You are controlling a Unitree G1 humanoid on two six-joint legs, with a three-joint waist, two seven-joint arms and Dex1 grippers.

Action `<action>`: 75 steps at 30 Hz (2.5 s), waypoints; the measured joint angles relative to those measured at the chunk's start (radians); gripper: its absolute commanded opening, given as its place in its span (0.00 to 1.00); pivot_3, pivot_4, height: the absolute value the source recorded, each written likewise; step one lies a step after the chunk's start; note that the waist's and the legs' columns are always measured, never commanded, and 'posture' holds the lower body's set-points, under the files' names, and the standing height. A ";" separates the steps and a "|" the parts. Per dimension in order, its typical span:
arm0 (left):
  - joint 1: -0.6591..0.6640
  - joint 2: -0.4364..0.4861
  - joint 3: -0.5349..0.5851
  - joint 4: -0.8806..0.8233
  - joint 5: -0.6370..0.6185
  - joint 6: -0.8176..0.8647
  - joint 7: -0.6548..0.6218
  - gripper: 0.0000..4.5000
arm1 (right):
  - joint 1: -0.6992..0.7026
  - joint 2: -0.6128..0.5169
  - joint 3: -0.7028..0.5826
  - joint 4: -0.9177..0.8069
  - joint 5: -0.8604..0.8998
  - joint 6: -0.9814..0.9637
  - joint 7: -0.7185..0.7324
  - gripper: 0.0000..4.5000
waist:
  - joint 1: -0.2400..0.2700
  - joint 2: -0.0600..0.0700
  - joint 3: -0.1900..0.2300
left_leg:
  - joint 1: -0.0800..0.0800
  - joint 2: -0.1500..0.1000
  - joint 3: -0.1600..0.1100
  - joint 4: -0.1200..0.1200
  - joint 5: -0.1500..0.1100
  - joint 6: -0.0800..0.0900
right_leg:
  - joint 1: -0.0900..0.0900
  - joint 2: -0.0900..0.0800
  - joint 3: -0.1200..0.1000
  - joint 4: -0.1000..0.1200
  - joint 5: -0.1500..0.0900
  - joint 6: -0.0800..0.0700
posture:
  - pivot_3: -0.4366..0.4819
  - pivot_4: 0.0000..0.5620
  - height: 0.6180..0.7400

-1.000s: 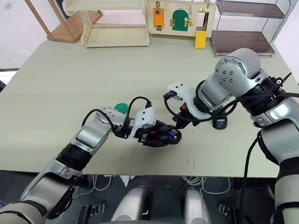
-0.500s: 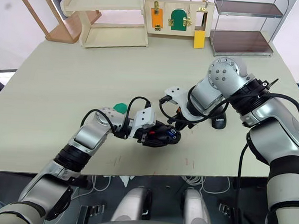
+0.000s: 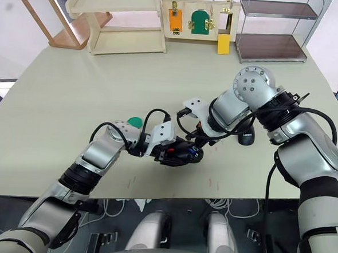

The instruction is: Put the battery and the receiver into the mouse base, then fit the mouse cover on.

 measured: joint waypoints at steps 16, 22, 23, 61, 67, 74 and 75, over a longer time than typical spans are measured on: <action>0.006 0.007 0.000 -0.024 0.006 0.019 0.005 0.66 | 0.009 0.033 -0.030 0.051 0.024 0.000 -0.037 0.00 | -0.006 0.000 0.000 | 0.000 0.000 0.000 -0.001 0.000 0.000 | 0.000 0.000 0.000 -0.001 0.000 0.000 | 0.48 0.27 1.00; 0.007 0.008 0.000 -0.026 0.005 0.020 0.006 0.66 | 0.009 0.032 -0.030 0.054 0.037 0.000 -0.046 0.00 | -0.006 0.000 0.000 | 0.000 0.000 0.000 -0.001 0.000 0.000 | 0.000 0.000 0.000 -0.001 0.000 0.000 | 0.48 0.27 1.00; 0.007 0.008 0.000 -0.026 0.005 0.020 0.006 0.66 | 0.009 0.032 -0.030 0.054 0.037 0.000 -0.047 0.00 | -0.006 0.000 0.000 | 0.000 0.000 0.000 -0.001 0.000 0.000 | 0.000 0.000 0.000 -0.001 0.000 0.000 | 0.48 0.27 1.00; 0.009 0.014 -0.002 -0.031 0.004 0.020 0.005 0.66 | 0.079 0.026 -0.085 -0.049 -0.036 -0.001 -0.028 0.00 | -0.009 0.000 0.000 | 0.000 0.000 0.000 -0.002 0.000 0.000 | 0.000 0.000 0.000 -0.002 0.000 0.000 | 0.48 0.27 1.00; 0.011 0.015 -0.002 -0.032 0.003 0.018 0.004 0.66 | 0.086 0.038 -0.099 -0.049 -0.051 0.000 -0.035 0.00 | -0.010 0.000 0.000 | 0.000 0.000 0.000 -0.002 0.000 0.000 | 0.000 0.000 0.000 -0.002 0.000 0.000 | 0.48 0.27 1.00; 0.011 0.014 -0.002 -0.030 0.003 0.013 0.004 0.66 | 0.088 0.029 -0.092 -0.067 -0.055 0.000 -0.023 0.00 | -0.009 0.000 0.000 | 0.000 0.000 0.000 -0.002 0.000 0.000 | 0.000 0.000 0.000 -0.003 0.000 0.000 | 0.48 0.27 1.00; 0.011 0.014 -0.002 -0.030 0.003 0.013 0.004 0.66 | 0.089 0.027 -0.092 -0.068 -0.055 0.000 -0.023 0.00 | -0.009 0.000 0.000 | 0.000 0.000 0.000 -0.002 0.000 0.000 | 0.000 0.000 0.000 -0.003 0.000 0.000 | 0.48 0.27 1.00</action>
